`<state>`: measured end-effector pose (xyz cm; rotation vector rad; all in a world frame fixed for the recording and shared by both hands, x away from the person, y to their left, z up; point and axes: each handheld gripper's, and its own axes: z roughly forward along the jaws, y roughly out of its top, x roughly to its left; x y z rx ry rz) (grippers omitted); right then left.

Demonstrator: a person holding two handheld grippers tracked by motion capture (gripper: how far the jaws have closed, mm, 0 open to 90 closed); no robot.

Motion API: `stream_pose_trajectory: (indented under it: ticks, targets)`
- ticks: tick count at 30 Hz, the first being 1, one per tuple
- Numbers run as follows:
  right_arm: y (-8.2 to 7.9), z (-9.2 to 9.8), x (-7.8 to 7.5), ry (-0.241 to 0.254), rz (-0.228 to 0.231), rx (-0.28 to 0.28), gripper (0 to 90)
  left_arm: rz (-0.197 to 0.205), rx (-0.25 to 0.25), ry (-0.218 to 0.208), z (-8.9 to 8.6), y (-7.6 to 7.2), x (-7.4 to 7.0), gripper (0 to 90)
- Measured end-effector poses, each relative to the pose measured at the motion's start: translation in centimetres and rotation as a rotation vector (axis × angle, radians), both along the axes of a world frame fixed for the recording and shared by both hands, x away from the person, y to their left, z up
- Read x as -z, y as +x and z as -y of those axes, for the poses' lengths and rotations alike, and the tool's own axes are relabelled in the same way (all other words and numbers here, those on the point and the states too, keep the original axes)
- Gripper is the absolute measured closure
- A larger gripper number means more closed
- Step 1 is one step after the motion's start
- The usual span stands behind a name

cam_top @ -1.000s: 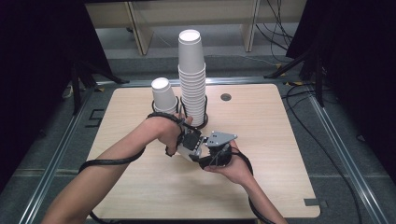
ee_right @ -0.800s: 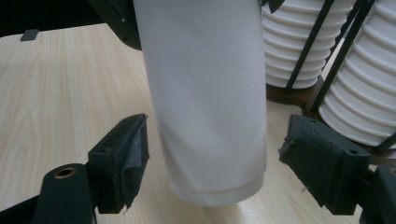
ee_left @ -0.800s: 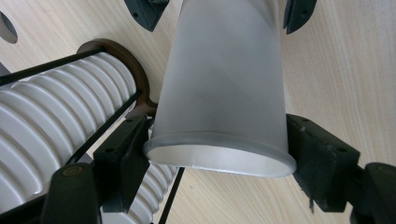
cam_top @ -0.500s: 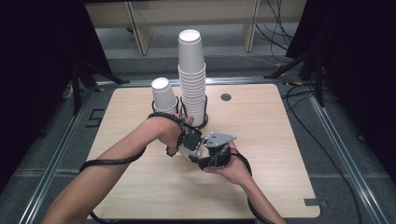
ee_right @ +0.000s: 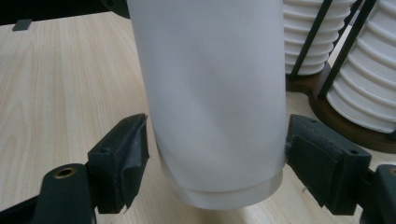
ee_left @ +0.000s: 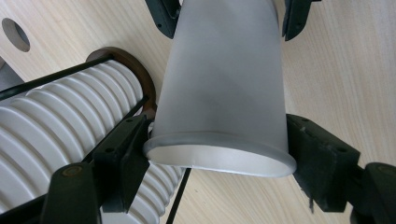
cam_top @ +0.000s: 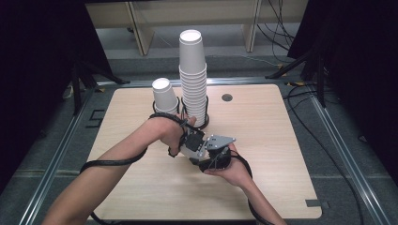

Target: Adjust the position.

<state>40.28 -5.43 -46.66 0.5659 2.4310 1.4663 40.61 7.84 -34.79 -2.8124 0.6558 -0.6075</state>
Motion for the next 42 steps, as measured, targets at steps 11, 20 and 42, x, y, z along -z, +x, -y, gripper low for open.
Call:
stream_pose_trajectory:
  ticks: [11, 20, 42]
  targets:
    - [0.1, 0.1, 0.4, -0.009, 0.009, 0.008, 25.6, -0.023, 0.005, -0.041, 0.2, -0.1, -0.1, 25.0]
    - [-0.2, 0.1, 0.6, -0.035, 0.057, -0.009, 28.3, -0.036, 0.004, -0.075, 0.2, -0.3, -0.1, 24.1]
    - [-0.5, 1.0, 0.8, -0.037, 0.071, 0.019, 29.0, -0.054, 0.078, -0.272, -0.4, -0.2, -2.0, 12.0]
